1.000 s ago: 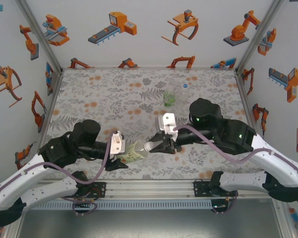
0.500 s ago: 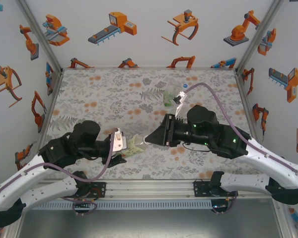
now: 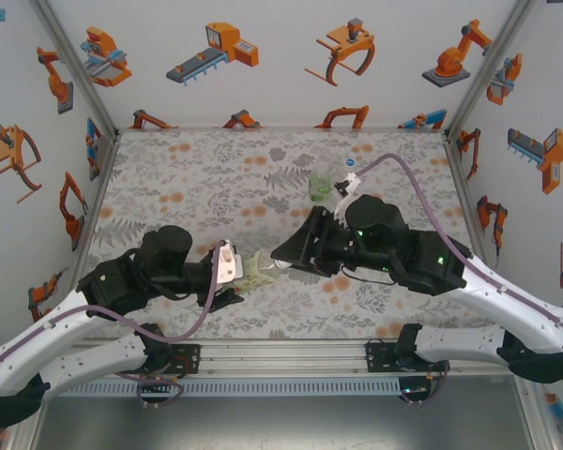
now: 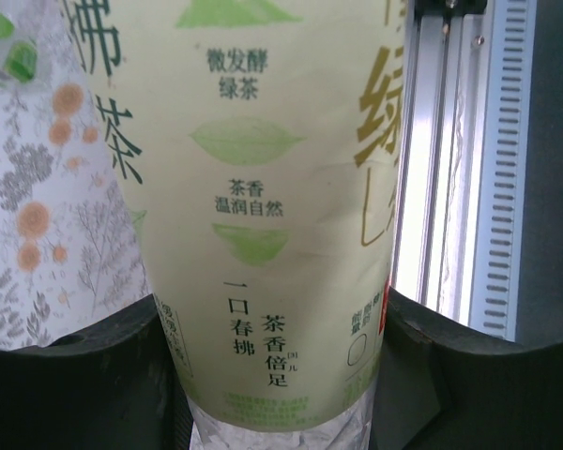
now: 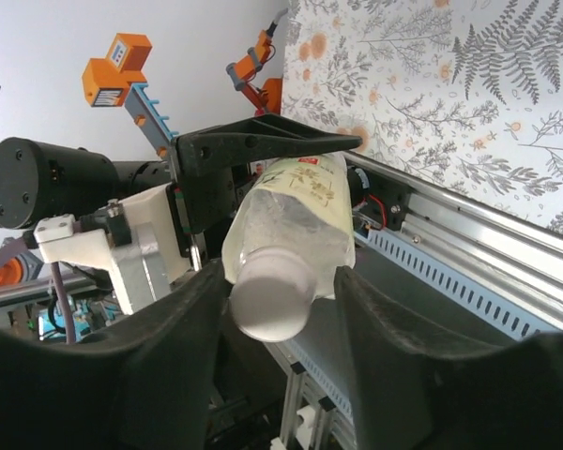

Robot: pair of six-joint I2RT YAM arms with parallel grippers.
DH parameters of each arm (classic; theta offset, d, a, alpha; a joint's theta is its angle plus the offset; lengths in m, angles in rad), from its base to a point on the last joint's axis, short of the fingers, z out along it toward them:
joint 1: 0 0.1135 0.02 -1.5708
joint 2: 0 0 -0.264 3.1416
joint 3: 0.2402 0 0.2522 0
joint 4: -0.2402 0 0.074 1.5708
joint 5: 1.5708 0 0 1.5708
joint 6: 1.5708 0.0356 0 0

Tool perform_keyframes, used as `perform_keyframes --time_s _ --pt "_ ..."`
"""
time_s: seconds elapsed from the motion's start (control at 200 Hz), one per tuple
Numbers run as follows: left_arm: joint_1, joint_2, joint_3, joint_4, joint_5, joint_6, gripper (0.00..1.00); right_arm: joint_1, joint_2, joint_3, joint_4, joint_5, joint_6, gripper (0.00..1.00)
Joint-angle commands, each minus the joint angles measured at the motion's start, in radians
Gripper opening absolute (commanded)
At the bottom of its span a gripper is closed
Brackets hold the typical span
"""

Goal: Screw on the bottle caps

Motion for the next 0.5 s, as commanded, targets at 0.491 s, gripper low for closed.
perform_keyframes --time_s 0.491 --pt "-0.004 -0.055 0.008 0.016 0.072 0.008 0.0 -0.008 -0.163 -0.02 0.279 -0.198 -1.022 0.55"
